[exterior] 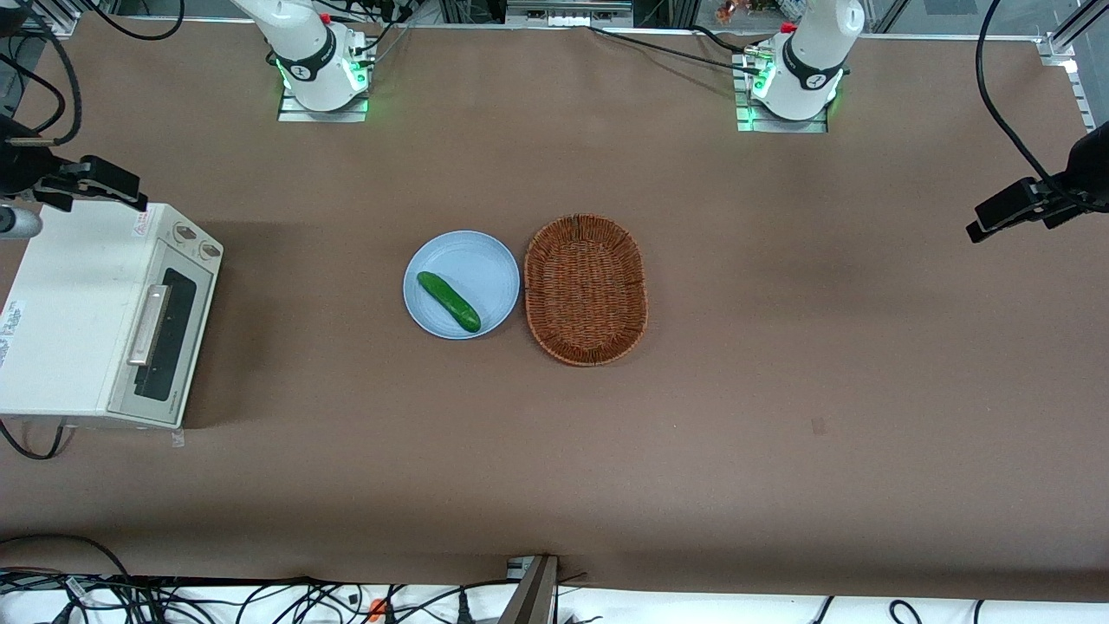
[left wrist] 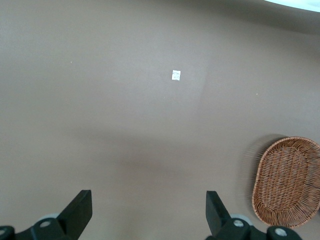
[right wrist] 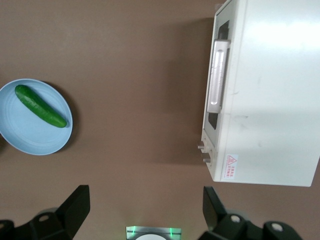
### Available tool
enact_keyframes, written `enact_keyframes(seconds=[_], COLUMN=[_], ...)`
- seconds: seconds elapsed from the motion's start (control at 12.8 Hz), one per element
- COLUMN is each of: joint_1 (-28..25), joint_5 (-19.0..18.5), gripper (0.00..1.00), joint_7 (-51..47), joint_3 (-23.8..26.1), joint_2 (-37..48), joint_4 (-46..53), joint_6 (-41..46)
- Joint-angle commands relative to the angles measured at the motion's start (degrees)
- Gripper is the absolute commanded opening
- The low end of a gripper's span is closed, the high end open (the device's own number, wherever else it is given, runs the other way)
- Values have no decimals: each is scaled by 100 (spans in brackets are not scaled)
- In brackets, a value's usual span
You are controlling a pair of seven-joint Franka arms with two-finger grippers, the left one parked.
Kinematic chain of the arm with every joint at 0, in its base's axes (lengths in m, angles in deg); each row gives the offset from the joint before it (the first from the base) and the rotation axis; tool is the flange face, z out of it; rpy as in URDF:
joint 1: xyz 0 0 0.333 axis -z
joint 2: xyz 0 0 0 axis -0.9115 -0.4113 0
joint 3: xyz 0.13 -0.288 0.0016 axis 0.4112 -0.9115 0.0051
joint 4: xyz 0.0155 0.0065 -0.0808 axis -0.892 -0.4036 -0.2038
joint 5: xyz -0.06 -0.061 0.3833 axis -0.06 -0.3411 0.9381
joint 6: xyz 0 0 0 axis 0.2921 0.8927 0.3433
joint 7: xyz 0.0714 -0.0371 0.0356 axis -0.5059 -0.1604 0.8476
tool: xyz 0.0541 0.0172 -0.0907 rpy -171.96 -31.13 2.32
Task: Open oven door with right arm only
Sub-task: 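Move the right gripper toward the toaster oven's door handle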
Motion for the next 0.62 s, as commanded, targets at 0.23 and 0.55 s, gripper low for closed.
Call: enact_keyframes(seconds=[0.23, 0.55], joint_1=[-208, -393], joint_5=[-60, -77], gripper=[100, 94], joint_7=[-67, -347], joint_3=[15, 15], joint_2=[-247, -564], joint_4=[-20, -12], joint_6=[242, 163])
